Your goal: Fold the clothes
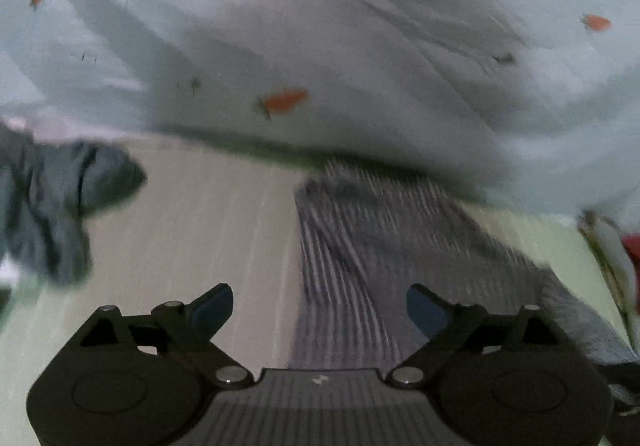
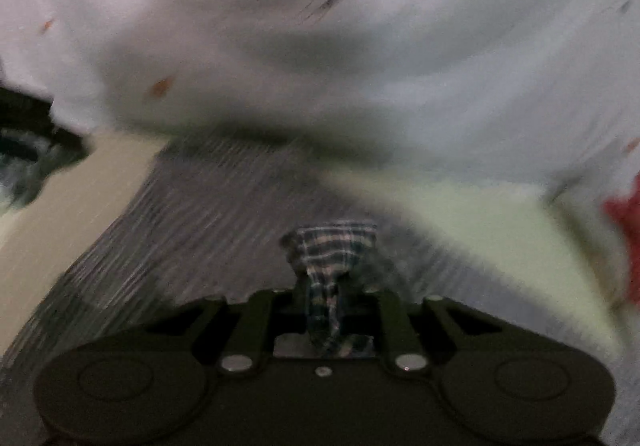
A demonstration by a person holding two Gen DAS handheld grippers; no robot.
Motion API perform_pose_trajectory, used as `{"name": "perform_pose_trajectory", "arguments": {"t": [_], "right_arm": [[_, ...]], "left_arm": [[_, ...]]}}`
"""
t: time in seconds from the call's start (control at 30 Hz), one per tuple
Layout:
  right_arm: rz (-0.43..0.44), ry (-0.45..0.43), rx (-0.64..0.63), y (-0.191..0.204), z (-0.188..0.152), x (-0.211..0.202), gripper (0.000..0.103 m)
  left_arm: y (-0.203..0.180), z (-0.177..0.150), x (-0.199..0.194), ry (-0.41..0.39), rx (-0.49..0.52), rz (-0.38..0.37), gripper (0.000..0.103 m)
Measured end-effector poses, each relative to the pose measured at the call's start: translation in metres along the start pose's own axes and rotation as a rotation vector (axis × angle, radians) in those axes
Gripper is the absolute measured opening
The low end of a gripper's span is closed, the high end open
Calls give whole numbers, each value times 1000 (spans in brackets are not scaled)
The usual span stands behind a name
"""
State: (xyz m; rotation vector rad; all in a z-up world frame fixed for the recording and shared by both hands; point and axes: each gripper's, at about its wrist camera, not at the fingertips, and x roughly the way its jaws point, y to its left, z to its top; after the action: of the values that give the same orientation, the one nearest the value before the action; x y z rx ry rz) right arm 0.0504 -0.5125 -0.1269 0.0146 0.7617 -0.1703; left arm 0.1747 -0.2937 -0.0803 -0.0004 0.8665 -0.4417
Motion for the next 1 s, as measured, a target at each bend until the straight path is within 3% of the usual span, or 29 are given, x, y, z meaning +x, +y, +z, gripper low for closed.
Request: {"name": "perform_pose_trajectory", "arguments": {"t": [0.03, 0.1, 0.17, 0.2, 0.27, 0.4, 0.5, 0.57, 0.7, 0.87, 0.93, 1.0], "right_arm": [[13, 53, 9, 9, -12, 3, 42], [51, 134, 51, 18, -31, 2, 56], [93, 146, 130, 14, -43, -8, 73], [100, 139, 174, 9, -47, -14, 89], [90, 115, 261, -4, -52, -24, 102], [-21, 77, 358, -39, -59, -32, 103], [-109, 77, 407, -60, -69, -31, 103], [-163, 90, 431, -70, -78, -29, 103], [-244, 126, 451, -86, -92, -23, 103], [-238, 135, 537, -105, -102, -12, 103], [-257, 132, 518, -106, -102, -9, 103], [-287, 148, 468, -103, -100, -4, 103]], "left_arm": [[-2, -14, -7, 18, -9, -18, 96], [-2, -40, -16, 57, -42, -61, 100], [-5, -58, -24, 76, -50, -100, 101], [-8, -64, -28, 77, -31, -108, 102], [-16, -63, -29, 70, 8, -95, 103], [-30, -57, -25, 64, -6, -62, 103], [-42, -57, -14, 99, -9, -118, 103], [-54, -58, -3, 120, 18, -159, 103], [-85, -63, 19, 165, 136, -174, 103], [-121, -70, 52, 229, 235, -200, 102], [-132, -73, 65, 258, 247, -217, 101], [-142, -76, 76, 287, 269, -242, 85]]}}
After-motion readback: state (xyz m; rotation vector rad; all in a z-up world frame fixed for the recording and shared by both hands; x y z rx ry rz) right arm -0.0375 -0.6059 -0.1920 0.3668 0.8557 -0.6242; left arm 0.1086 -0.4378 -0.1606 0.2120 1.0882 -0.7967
